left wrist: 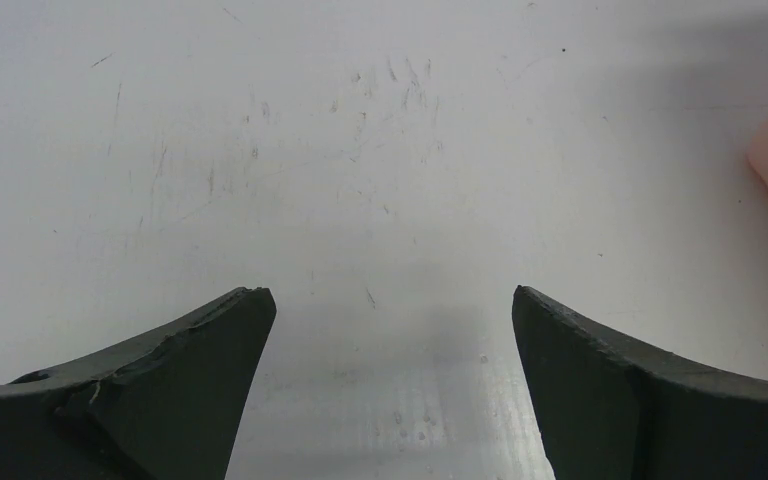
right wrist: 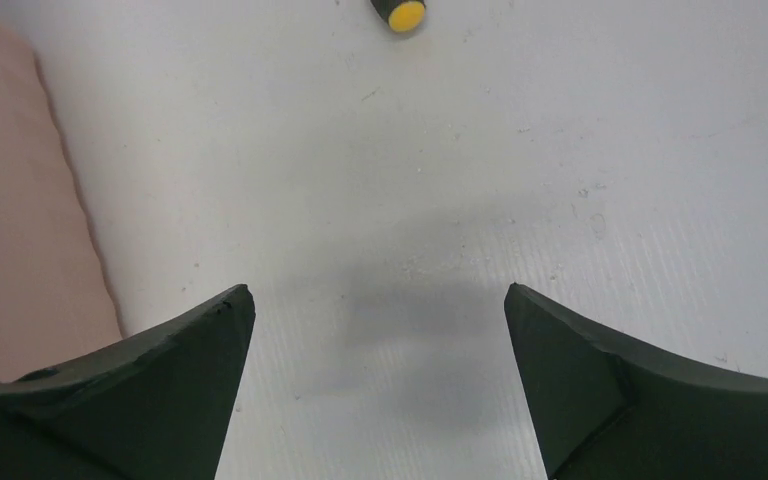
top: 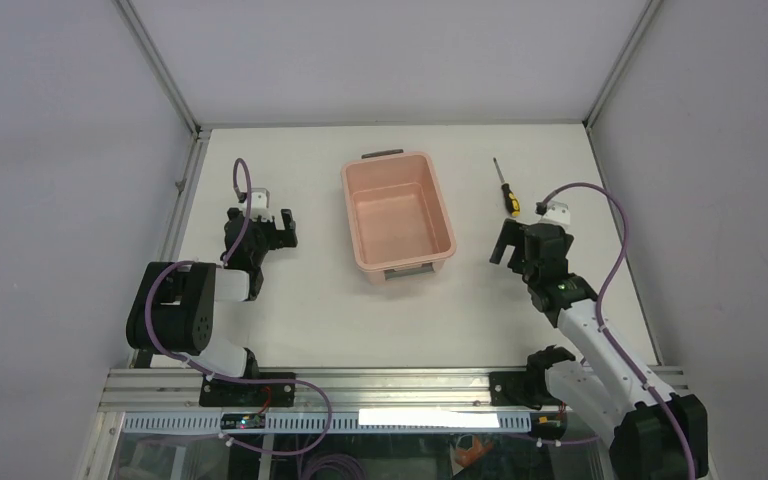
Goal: Put the screwdriver in the bin
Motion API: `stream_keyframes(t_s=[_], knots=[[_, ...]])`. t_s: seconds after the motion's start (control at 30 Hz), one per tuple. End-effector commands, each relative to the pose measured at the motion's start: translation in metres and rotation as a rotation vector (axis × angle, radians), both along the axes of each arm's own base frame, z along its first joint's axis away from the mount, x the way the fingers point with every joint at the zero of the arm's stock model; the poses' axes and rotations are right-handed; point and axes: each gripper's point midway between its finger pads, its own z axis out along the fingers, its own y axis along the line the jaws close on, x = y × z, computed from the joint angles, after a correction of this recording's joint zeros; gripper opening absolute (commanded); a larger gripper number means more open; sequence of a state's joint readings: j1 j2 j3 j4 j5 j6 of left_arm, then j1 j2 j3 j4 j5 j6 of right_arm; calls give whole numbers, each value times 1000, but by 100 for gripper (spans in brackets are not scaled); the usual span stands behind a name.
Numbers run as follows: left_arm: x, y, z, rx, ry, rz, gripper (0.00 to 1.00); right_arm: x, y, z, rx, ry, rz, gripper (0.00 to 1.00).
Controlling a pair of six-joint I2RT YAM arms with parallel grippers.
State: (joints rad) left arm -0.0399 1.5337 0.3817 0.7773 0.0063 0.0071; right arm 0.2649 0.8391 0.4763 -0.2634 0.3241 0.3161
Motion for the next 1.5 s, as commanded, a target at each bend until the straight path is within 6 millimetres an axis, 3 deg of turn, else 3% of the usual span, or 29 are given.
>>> stream_keyframes(t_s=[0.0,0.17,0.33,0.37,0.4,0.47,0.67,0.8,0.97,1.0,1.1,1.17,1.3,1.47], knots=[[4,-5,16,-20,-54,-8,99,25,12,47,33,-96,40,99],[4,-5,17,-20,-54,-8,99,69,4,73,-40,-85,28,99],[5,-4,17,-20,-55,-8,99,130,-2,76,9,57,74,99],[5,-5,17,-20,-55,-9,99,142,-5,61,14,124,72,99],[4,-5,17,-20,-54,-9,99,151,-9,65,18,142,66,99],[4,-5,16,-20,-54,-9,99,172,-13,49,22,233,73,99],[4,-5,16,-20,-53,-10,99,209,-16,-4,15,386,128,99],[5,-5,17,-20,-56,-10,99,214,-17,-40,18,494,139,96],[4,-5,16,-20,-54,-9,99,211,-4,-70,90,560,174,73],[4,-5,16,-20,-54,-10,99,210,-5,-73,92,572,170,64],[4,-5,16,-20,-54,-9,99,206,-9,-75,80,605,137,13],[4,-5,17,-20,-54,-10,99,205,-12,-67,74,610,115,0],[4,-5,16,-20,-54,-10,99,201,-24,-24,40,567,28,0],[5,-5,17,-20,-55,-9,99,182,-24,31,66,527,-10,0]])
